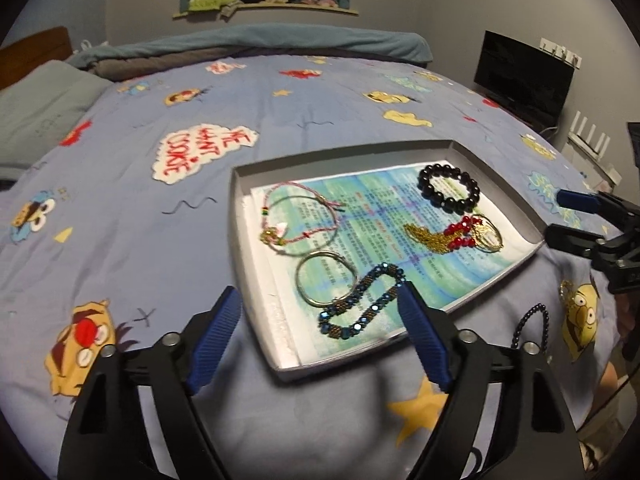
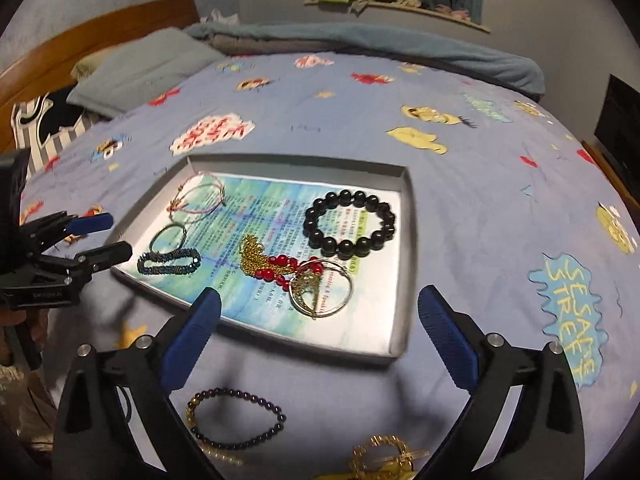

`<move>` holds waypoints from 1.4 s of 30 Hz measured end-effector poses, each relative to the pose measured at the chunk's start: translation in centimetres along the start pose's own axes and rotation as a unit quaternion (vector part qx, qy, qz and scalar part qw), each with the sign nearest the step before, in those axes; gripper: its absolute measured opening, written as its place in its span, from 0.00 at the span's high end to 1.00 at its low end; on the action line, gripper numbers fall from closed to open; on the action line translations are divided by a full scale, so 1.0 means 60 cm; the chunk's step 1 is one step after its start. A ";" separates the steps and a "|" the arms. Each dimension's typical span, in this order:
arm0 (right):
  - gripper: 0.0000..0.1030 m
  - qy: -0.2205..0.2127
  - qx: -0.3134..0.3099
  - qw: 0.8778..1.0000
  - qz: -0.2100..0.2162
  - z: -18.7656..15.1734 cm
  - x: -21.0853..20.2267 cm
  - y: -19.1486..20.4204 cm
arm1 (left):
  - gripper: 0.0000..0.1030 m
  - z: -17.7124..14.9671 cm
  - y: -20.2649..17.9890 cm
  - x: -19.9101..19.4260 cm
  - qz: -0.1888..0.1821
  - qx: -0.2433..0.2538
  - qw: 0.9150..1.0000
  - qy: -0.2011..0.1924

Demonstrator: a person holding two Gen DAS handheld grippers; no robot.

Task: Organize jewelry
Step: 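Grasp the black cord bracelet with the left tool while the right tool grasps the gold ring clip again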

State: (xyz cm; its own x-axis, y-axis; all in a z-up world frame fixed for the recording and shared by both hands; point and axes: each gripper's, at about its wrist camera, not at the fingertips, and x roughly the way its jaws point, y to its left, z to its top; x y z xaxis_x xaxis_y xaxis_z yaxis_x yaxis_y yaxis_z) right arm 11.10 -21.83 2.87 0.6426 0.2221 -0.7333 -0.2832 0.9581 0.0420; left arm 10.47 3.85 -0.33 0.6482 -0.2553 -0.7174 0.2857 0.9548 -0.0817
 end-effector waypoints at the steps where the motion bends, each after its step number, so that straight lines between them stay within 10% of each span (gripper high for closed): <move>1: 0.05 -0.006 0.007 1.000 -0.002 -0.003 -0.009 -0.005 | 0.19 0.000 0.000 -0.003 -0.001 0.000 1.000 -0.001; 42: 0.05 -0.008 0.066 0.997 -0.045 -0.121 -0.101 -0.079 | 0.12 -0.093 0.007 -0.096 0.031 -0.001 1.000 0.000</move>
State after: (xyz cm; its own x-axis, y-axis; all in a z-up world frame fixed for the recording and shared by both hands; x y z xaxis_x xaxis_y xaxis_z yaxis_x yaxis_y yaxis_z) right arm 3.39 -29.02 2.17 0.6729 0.1360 -0.7271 -0.1278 0.9896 0.0668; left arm 2.92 6.56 -0.08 0.6641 -0.1963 -0.7214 0.2444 0.9689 -0.0386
